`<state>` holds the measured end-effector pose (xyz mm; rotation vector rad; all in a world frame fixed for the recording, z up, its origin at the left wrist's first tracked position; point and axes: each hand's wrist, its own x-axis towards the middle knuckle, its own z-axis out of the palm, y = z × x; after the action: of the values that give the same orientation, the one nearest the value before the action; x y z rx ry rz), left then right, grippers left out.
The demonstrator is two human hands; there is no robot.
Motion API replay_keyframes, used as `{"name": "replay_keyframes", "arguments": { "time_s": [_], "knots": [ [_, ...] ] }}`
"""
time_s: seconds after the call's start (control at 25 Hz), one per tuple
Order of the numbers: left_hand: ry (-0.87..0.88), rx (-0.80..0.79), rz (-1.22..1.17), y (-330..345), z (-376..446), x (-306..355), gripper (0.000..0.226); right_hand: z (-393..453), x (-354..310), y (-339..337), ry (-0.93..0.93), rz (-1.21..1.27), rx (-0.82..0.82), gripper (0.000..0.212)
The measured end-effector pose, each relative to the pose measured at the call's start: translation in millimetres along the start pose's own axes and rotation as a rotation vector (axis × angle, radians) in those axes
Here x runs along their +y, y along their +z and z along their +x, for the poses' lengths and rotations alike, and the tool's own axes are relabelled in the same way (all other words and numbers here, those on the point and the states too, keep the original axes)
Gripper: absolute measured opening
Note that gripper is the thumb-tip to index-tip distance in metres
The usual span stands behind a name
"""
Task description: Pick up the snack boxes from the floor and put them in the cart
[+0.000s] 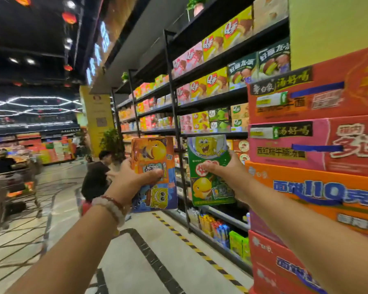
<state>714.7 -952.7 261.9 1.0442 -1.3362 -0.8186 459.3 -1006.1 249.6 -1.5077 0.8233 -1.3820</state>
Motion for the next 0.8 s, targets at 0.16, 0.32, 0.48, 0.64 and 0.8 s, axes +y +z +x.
{"name": "replay_keyframes", "arguments": {
  "time_s": [0.16,0.32,0.48,0.64,0.8],
  "knots": [
    [-0.044,-0.22,-0.082,67,1,-11,0.094,-60,-17,-64,0.044,-0.127,0.216,0.071],
    [-0.068,-0.373,-0.142,153,-10,-15,0.102,-124,-44,-133,0.063,-0.16,0.408,0.083],
    [-0.038,-0.521,-0.198,240,-31,0,0.116,-202,-79,-190,0.041,-0.302,0.62,0.081],
    [0.017,-0.75,-0.299,344,-88,39,0.115,-304,-124,-249,0.033,-0.443,0.835,0.114],
    [0.045,-0.964,-0.409,452,-175,79,0.102,-422,-177,-302,0.031,-0.52,1.026,0.086]
  ]
}}
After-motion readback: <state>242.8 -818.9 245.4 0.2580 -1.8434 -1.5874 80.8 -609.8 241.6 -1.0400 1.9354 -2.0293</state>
